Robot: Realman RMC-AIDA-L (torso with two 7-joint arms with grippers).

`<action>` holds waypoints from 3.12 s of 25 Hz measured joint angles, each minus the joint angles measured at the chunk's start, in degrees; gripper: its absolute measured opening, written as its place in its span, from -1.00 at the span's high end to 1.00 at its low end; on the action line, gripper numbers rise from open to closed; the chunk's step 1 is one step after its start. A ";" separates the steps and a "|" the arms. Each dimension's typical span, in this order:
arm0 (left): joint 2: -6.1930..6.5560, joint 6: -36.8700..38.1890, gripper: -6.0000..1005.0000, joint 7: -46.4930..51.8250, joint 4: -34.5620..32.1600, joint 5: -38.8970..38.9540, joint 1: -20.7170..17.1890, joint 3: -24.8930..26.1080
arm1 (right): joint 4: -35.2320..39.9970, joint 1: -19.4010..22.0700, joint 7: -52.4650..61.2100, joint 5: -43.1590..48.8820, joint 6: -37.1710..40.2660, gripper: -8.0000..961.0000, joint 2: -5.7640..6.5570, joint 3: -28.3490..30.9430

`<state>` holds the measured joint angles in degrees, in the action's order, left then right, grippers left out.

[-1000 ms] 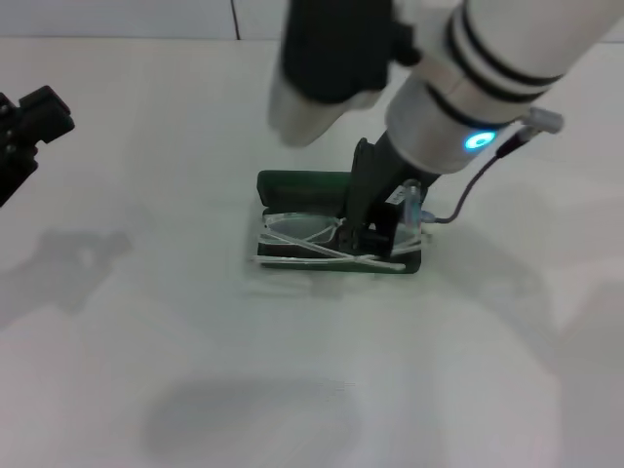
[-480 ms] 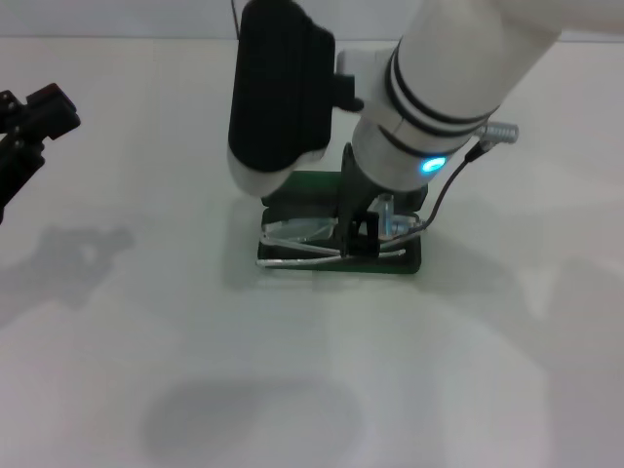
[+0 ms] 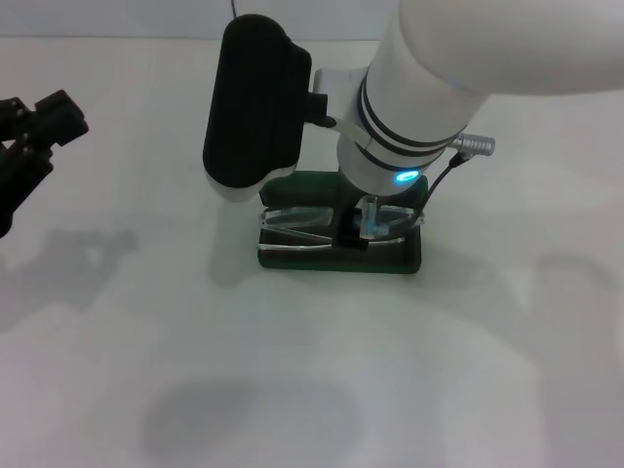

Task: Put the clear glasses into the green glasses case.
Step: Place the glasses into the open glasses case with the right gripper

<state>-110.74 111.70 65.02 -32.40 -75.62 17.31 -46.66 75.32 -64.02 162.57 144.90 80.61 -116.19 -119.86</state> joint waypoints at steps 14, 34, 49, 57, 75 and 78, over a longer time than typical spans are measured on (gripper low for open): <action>-0.49 -1.75 0.85 -0.13 0.57 -1.31 1.62 -0.08 | -6.96 -1.21 0.23 0.17 -3.54 0.75 0.00 -0.31; -0.71 -2.99 0.85 -0.86 0.85 -2.06 2.11 1.41 | -9.93 -1.55 -2.34 1.55 -8.80 0.75 0.00 -1.95; -0.12 -2.35 0.85 -0.71 -0.19 -1.70 1.59 3.80 | -9.40 -0.76 -3.37 0.11 -9.04 0.75 0.00 -2.92; 0.89 -2.21 0.85 -0.42 -1.57 -1.97 -0.18 7.07 | -9.32 -0.33 -3.40 -0.09 -9.19 0.75 0.00 -2.78; 0.42 -3.60 0.85 -0.59 -2.24 -2.67 -3.66 8.95 | -9.91 -0.72 -3.74 -0.31 -10.00 0.75 0.00 -4.97; 0.40 -3.61 0.85 -0.58 -2.23 -2.69 -3.51 8.95 | -9.94 -0.56 -3.75 -0.31 -10.26 0.75 0.01 -5.06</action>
<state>-110.34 108.09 64.44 -34.63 -78.31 13.80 -37.70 65.39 -64.58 158.82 144.59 70.35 -116.19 -124.91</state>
